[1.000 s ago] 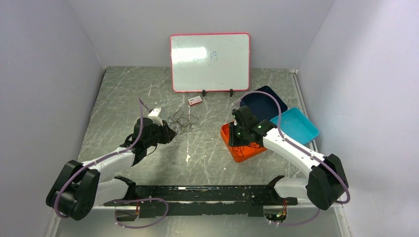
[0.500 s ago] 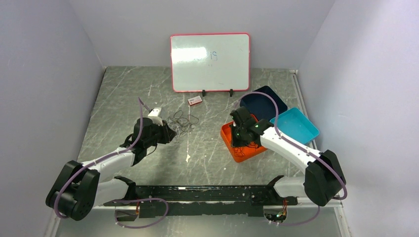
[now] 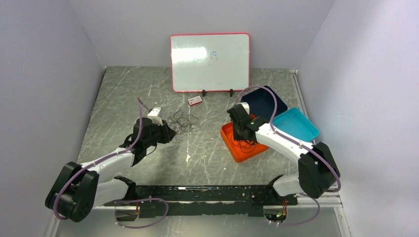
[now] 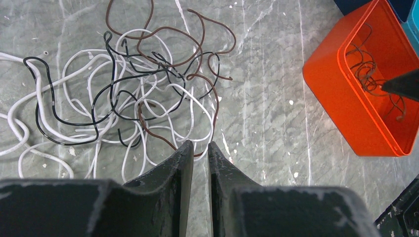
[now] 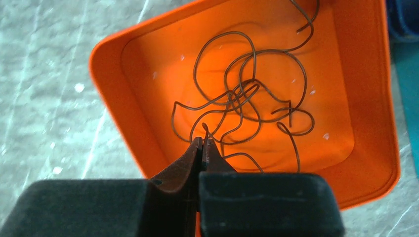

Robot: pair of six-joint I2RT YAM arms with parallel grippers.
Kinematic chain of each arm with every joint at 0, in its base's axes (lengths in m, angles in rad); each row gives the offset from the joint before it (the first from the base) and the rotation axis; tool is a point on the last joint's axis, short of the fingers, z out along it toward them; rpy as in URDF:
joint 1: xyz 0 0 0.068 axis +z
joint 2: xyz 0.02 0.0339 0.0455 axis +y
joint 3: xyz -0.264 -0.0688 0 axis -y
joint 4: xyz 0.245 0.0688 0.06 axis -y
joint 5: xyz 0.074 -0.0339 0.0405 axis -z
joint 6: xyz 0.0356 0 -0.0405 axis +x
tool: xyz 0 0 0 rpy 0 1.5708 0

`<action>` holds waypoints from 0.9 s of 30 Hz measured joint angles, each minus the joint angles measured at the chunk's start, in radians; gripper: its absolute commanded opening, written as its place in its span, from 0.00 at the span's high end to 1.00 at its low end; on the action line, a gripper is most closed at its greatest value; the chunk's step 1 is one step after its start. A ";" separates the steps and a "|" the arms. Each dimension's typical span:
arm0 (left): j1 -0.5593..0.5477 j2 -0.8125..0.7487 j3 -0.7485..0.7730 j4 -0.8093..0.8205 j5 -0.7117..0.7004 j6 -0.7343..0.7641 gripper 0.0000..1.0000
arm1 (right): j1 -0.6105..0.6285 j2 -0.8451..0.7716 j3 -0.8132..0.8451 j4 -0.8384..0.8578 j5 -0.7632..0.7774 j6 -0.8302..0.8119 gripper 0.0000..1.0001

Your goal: Untangle the cables

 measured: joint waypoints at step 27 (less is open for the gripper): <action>0.000 -0.005 0.000 -0.004 -0.007 0.000 0.76 | -0.024 0.008 0.011 0.100 0.056 -0.053 0.51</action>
